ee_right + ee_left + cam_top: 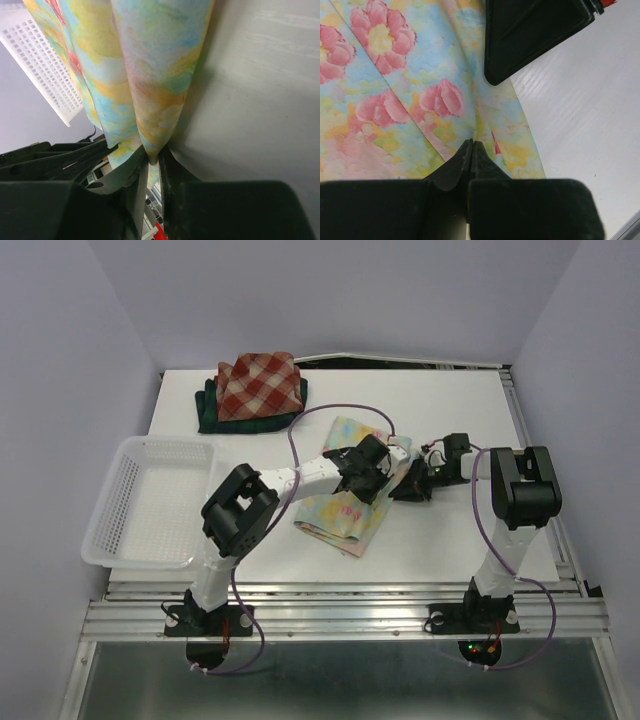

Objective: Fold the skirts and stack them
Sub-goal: Fold the skirt

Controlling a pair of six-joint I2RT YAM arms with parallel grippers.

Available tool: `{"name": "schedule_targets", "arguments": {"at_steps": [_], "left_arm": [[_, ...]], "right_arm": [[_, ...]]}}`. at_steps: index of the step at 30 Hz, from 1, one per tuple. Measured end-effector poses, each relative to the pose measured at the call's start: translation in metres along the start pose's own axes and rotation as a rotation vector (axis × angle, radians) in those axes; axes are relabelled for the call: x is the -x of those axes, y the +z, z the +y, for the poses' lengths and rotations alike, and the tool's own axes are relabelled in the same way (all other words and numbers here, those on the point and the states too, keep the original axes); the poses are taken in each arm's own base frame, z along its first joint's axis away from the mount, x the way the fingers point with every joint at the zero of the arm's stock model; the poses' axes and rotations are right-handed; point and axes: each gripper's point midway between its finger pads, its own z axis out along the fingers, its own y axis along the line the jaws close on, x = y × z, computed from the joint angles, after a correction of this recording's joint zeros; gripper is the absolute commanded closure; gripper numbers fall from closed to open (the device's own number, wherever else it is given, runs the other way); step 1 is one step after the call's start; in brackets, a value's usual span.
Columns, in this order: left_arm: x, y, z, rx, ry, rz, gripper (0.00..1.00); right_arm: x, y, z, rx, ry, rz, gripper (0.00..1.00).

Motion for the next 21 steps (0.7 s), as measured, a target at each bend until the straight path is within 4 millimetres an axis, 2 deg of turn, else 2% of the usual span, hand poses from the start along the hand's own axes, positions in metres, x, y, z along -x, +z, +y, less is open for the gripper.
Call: {"name": "schedule_targets", "arguments": {"at_steps": [9,16,18,20,21], "left_arm": [[0.003,-0.004,-0.016,-0.046,0.018,-0.007,1.00],[0.013,-0.016,-0.029,-0.076,0.043,-0.038,1.00],[0.010,-0.016,-0.031,-0.087,0.046,-0.032,0.93],[0.005,-0.015,-0.034,-0.103,0.046,-0.019,0.90],[0.004,-0.015,-0.035,-0.110,0.045,-0.013,0.84]], "right_arm": [[0.000,0.002,-0.002,0.007,-0.001,-0.001,0.91],[0.000,0.003,-0.003,0.008,-0.004,-0.003,0.92],[0.000,0.003,-0.003,0.008,-0.004,-0.003,0.91],[0.000,0.003,-0.003,0.009,-0.005,-0.002,0.80],[-0.001,0.002,-0.002,0.010,-0.003,0.000,0.75]]}}
